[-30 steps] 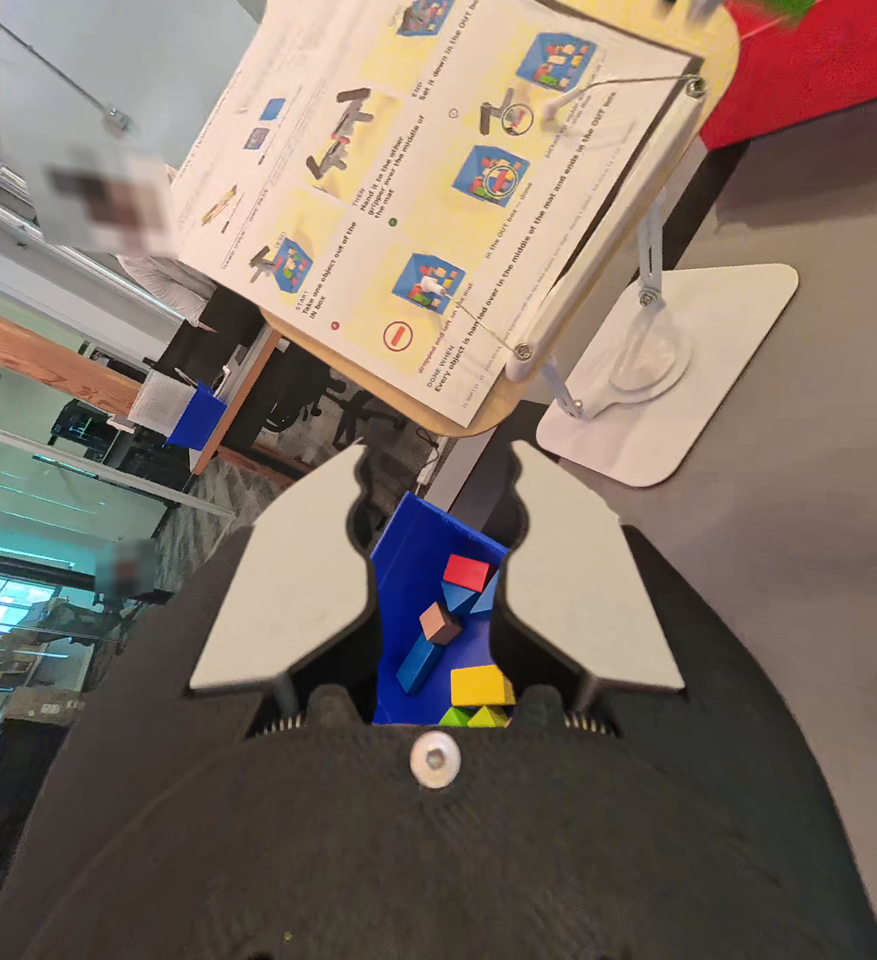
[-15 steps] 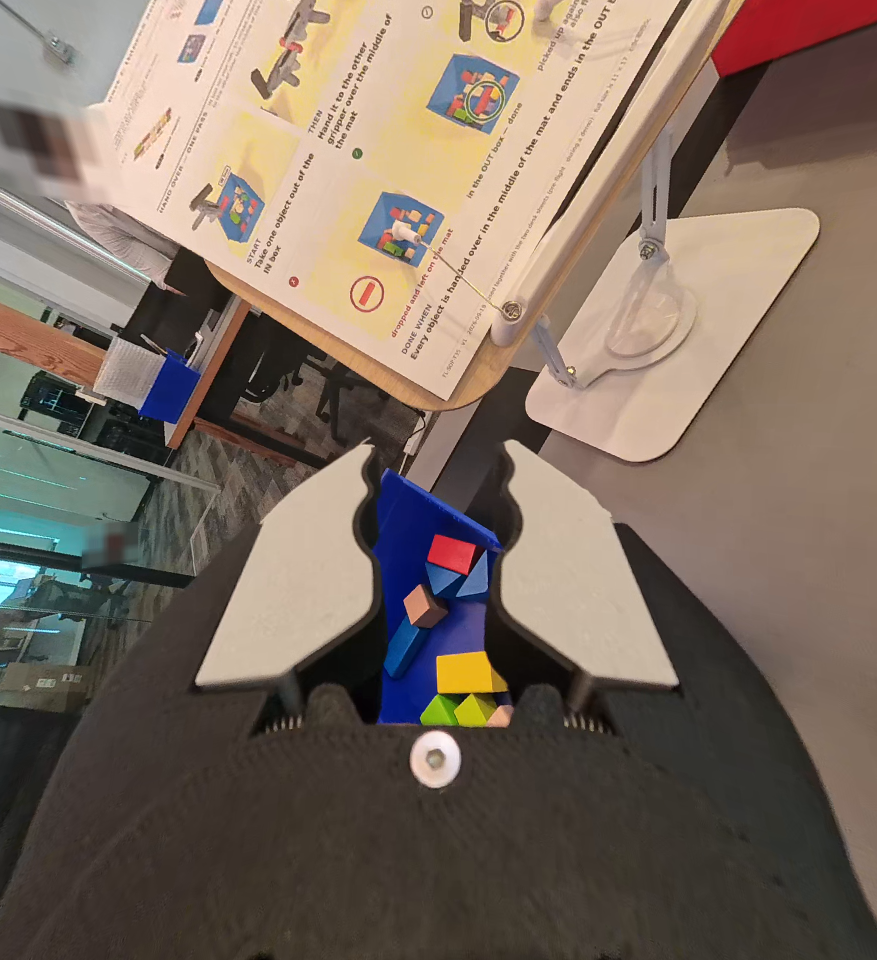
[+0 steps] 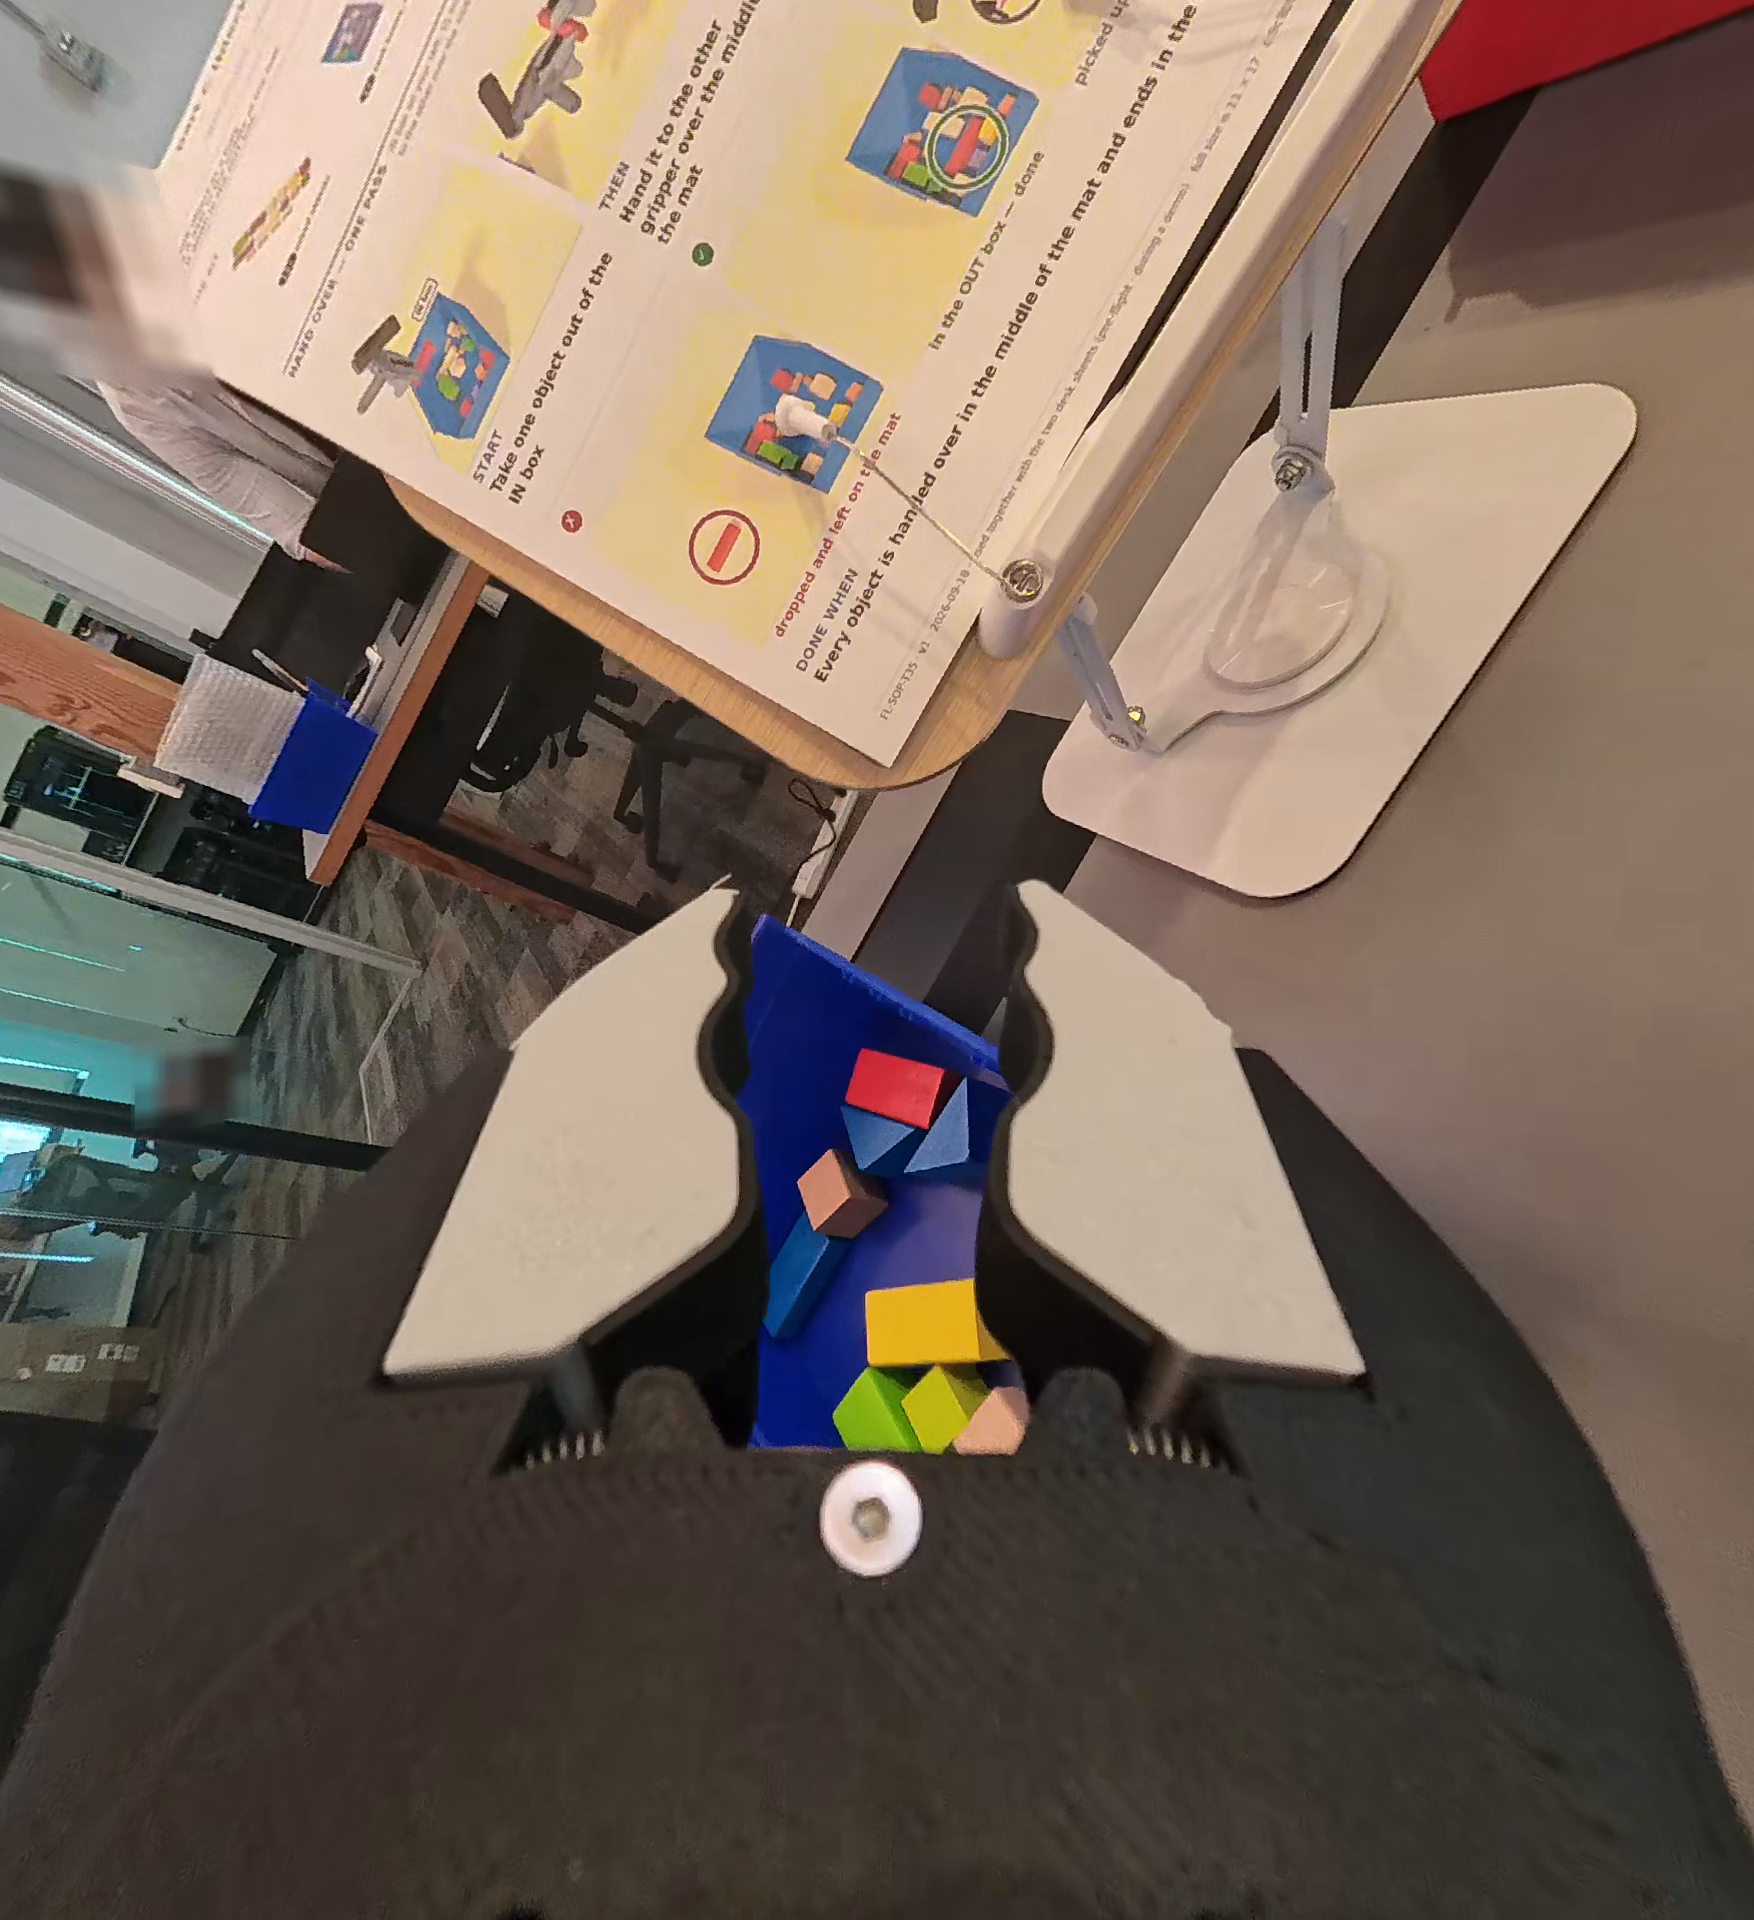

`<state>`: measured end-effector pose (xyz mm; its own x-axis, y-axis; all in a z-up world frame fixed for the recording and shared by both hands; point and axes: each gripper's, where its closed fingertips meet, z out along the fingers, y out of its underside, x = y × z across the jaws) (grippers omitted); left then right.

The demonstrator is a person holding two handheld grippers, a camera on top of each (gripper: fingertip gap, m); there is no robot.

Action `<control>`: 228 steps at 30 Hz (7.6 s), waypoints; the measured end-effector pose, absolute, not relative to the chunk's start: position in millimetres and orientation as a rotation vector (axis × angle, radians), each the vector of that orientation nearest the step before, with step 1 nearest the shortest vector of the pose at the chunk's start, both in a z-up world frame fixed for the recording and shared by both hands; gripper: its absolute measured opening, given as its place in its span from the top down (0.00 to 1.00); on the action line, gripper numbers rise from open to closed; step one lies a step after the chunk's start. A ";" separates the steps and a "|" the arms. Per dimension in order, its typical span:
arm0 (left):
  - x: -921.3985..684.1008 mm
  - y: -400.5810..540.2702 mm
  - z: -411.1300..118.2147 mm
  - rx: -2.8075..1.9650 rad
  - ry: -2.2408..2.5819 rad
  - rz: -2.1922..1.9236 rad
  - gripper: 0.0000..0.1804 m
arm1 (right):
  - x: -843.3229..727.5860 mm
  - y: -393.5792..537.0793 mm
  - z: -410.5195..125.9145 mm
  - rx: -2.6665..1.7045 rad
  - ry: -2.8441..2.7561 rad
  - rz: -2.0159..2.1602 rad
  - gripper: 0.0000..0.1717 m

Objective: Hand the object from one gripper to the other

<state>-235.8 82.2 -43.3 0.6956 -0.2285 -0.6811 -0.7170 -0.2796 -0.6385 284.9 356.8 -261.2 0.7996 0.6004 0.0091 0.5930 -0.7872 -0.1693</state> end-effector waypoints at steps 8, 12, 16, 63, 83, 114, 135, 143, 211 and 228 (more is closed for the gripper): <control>-244.4 77.2 -46.1 -1.847 0.727 0.557 0.75 | 284.3 356.8 -264.8 -2.856 -0.922 0.062 0.81; -246.8 75.6 -46.8 -1.851 0.725 0.554 0.74 | 284.1 356.9 -264.9 -2.877 -0.940 0.049 0.80; -249.5 73.5 -46.5 -1.854 0.718 0.551 0.74 | 284.0 357.7 -264.8 -2.872 -0.936 0.048 0.80; -370.1 66.3 -183.8 -2.547 0.814 0.359 0.60 | 267.9 349.4 -223.4 -2.639 -1.090 -0.030 0.76; -355.4 92.3 -181.6 -2.488 0.671 0.218 0.59 | 112.3 236.1 -81.1 -1.987 -1.362 0.635 0.74; -139.1 66.8 -19.9 -1.430 0.921 0.277 0.61 | 146.5 282.7 -75.1 -2.083 -1.265 0.618 0.80; -252.1 73.0 -82.8 -1.868 0.765 0.472 0.61 | 232.9 323.7 -264.5 -2.641 -1.585 0.012 0.80; -279.4 68.5 -105.2 -2.001 0.757 0.461 0.58 | 231.3 320.1 -265.1 -2.662 -1.639 0.055 0.73; -65.6 59.0 -29.7 -1.359 1.260 0.341 0.60 | -60.1 43.8 -30.9 -1.428 -1.481 1.776 0.69; -75.3 65.7 -30.2 -1.399 1.093 0.222 0.79 | 58.8 216.4 -42.7 -1.788 -1.328 0.928 0.81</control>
<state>-75.3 65.7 -30.2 0.5273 -0.4604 -0.7141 -0.7022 0.2372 -0.6713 58.8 216.4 -42.7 0.2128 0.9682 -0.1315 0.4558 -0.2175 -0.8631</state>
